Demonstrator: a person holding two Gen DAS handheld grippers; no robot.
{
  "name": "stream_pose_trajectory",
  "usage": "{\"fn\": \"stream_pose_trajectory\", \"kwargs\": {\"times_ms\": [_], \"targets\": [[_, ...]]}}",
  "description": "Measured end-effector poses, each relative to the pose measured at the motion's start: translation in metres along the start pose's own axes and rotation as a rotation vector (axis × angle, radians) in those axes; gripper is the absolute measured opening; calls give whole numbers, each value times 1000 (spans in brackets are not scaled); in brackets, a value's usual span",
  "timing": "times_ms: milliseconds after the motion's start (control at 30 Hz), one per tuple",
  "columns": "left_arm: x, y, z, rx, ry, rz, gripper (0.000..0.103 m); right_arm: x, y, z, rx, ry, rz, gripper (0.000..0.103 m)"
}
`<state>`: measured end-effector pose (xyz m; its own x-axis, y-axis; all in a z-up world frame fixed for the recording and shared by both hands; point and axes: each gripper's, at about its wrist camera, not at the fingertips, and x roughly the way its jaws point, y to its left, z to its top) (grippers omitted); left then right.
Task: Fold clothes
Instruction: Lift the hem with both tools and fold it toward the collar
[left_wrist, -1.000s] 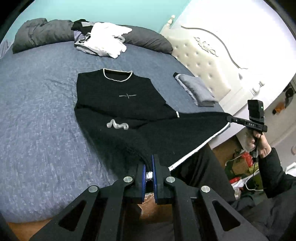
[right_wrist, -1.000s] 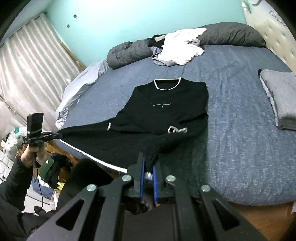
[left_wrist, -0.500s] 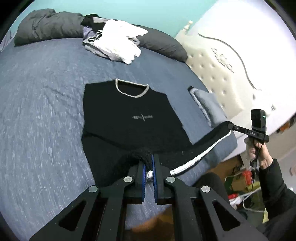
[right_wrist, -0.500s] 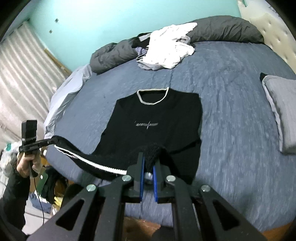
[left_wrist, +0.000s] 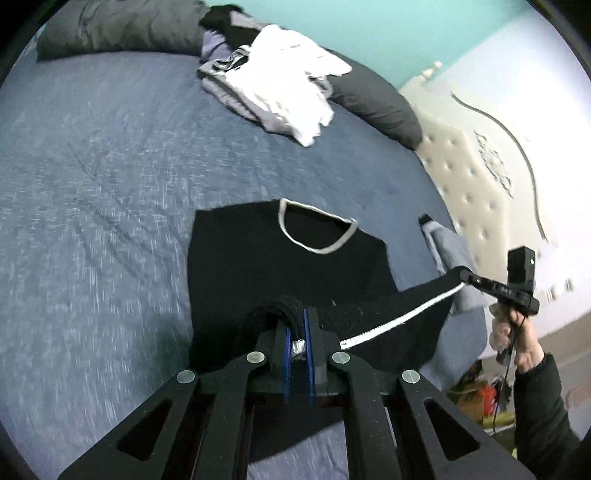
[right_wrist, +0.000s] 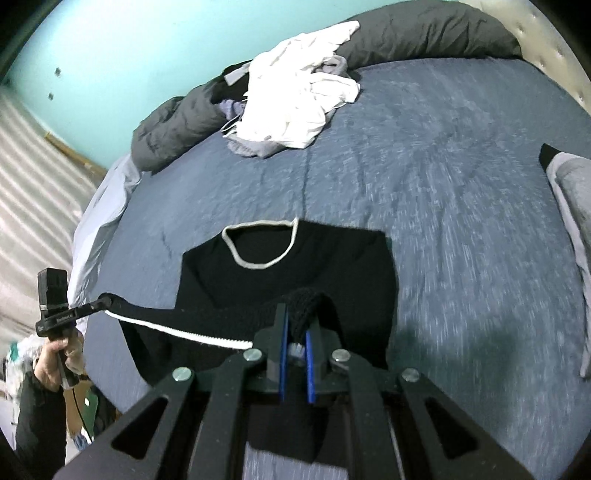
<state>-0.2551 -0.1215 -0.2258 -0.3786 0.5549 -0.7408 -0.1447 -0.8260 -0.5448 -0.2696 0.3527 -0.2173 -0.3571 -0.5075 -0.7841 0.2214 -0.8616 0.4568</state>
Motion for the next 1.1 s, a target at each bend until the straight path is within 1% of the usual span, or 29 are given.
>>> {"fn": "stream_pose_trajectory", "kwargs": {"times_ms": [167,400,467,567,600,633,667,700,733,767,800,867,933,967,1100], "targets": [[34,28,35,-55,0,-2,6,33,-20,31,44,2,-9,7],[71,44,80,-84,-16,4,6,73,-47,63,117,-17,-24,7],[83,48,91,-91,-21,13,6,84,-55,70,133,-27,-27,7],[101,56,104,-104,-24,45,7,102,-68,78,177,-42,-24,10],[107,60,106,-119,-30,61,10,107,-72,80,194,-53,-34,15],[113,64,107,-135,-36,77,11,106,-75,80,204,-82,-64,18],[116,68,106,-151,-48,87,19,105,-78,80,214,-110,-93,29],[118,70,104,-159,-65,94,28,104,-81,80,222,-137,-108,49],[117,71,102,-153,-88,98,33,101,-84,79,227,-158,-95,58],[114,70,101,-140,-110,109,45,98,-85,78,222,-173,-85,60],[110,70,99,-126,-133,118,58,97,-84,76,197,-175,-80,60],[103,70,93,-98,-169,121,62,94,-81,71,144,-174,-79,60],[105,70,89,-66,-147,130,62,100,-78,66,85,-142,-107,60],[109,70,86,-48,-129,138,62,103,-79,63,75,-124,-109,60],[119,73,78,-15,-99,151,62,120,-83,55,85,-77,-99,60]]}}
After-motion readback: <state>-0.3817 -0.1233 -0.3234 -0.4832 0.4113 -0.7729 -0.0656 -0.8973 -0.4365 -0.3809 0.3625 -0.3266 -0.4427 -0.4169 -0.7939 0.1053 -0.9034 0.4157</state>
